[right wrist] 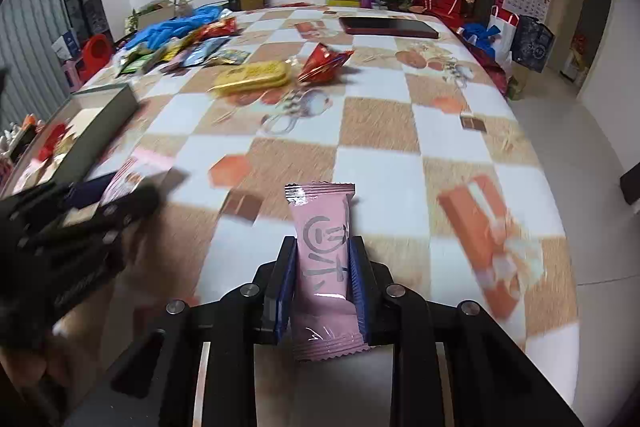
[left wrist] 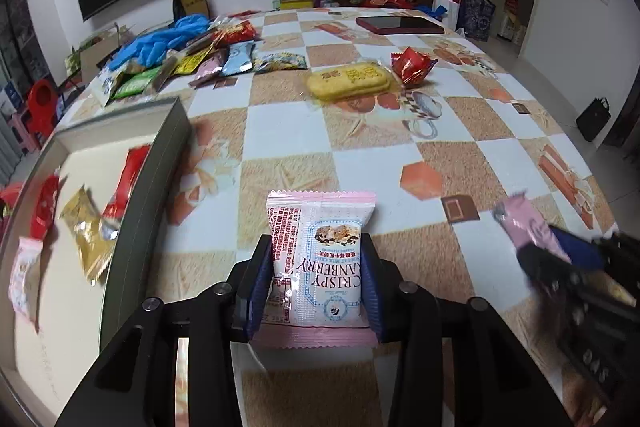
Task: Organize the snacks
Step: 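Grasp the pink bar with the right tool while the left tool holds its packet, then lower both packets onto the table and open both tools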
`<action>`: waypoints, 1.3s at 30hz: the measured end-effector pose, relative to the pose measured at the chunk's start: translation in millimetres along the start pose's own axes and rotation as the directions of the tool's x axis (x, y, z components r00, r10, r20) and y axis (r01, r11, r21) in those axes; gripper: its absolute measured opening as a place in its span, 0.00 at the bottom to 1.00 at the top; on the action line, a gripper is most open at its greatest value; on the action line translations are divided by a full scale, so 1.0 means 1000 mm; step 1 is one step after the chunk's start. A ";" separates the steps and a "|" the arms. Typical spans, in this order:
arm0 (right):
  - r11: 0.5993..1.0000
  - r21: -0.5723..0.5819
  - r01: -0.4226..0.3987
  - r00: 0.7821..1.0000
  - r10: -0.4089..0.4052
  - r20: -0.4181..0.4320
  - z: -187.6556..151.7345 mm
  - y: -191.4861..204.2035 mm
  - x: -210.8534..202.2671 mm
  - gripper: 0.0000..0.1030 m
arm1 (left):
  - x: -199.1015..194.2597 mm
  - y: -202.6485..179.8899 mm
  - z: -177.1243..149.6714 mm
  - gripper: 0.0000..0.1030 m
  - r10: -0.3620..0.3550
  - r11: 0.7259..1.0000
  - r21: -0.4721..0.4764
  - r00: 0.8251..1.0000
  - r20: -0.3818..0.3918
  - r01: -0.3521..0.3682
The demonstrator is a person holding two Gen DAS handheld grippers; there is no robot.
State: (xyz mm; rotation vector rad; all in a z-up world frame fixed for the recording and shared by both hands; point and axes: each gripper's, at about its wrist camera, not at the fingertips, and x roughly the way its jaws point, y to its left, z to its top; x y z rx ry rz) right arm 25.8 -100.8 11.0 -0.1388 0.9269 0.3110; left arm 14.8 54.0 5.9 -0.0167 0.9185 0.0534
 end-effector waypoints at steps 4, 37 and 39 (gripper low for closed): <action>0.999 -0.016 -0.044 0.999 0.044 0.004 -0.018 0.010 -0.018 0.27 | -0.013 0.005 -0.016 0.43 0.006 1.000 -0.025 1.000 -0.003 -0.006; 1.000 -0.016 -0.002 1.000 0.002 0.013 -0.012 0.007 0.000 0.65 | 0.000 -0.006 -0.010 0.91 -0.010 1.000 -0.006 1.000 -0.021 0.010; 1.000 -0.014 0.000 1.000 0.000 0.011 -0.011 0.006 0.001 0.71 | 0.001 -0.002 -0.010 0.98 0.012 1.000 -0.020 1.000 -0.025 -0.012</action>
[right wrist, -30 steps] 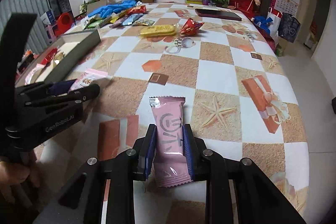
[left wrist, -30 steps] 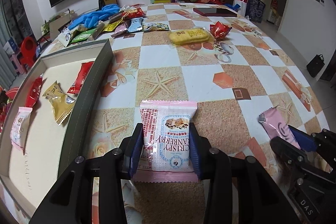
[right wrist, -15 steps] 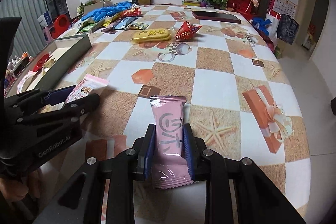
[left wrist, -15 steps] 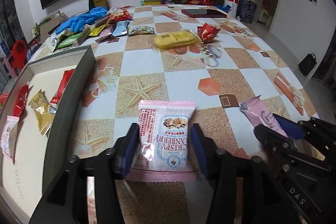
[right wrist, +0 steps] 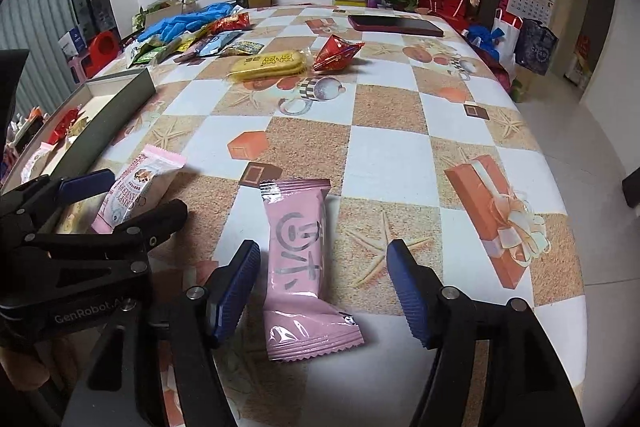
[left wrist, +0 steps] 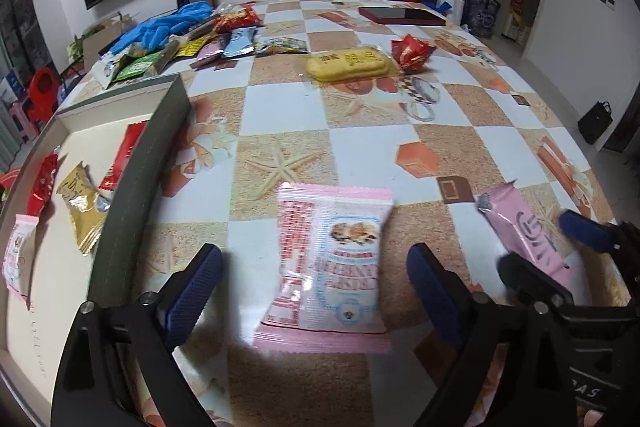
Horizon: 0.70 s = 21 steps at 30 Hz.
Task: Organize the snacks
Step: 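Lower both packets onto the table and open both tools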
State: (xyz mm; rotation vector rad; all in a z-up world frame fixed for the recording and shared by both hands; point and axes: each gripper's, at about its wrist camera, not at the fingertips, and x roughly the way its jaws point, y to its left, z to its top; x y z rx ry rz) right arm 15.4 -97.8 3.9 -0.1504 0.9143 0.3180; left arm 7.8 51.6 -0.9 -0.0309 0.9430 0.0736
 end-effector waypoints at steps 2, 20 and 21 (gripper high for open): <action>0.999 0.030 0.028 0.999 -0.027 -0.024 0.000 -0.006 0.004 0.99 | 0.003 0.003 0.000 0.99 -0.005 1.000 -0.011 1.000 -0.013 0.005; 0.998 0.040 0.046 0.998 -0.044 -0.043 0.000 -0.009 0.008 1.00 | 0.004 0.003 0.001 1.00 -0.013 1.000 -0.006 1.000 -0.013 0.013; 0.998 0.040 0.046 0.998 -0.044 -0.043 -0.001 -0.008 0.008 1.00 | 0.004 0.003 0.001 1.00 -0.013 1.000 -0.006 1.000 -0.013 0.013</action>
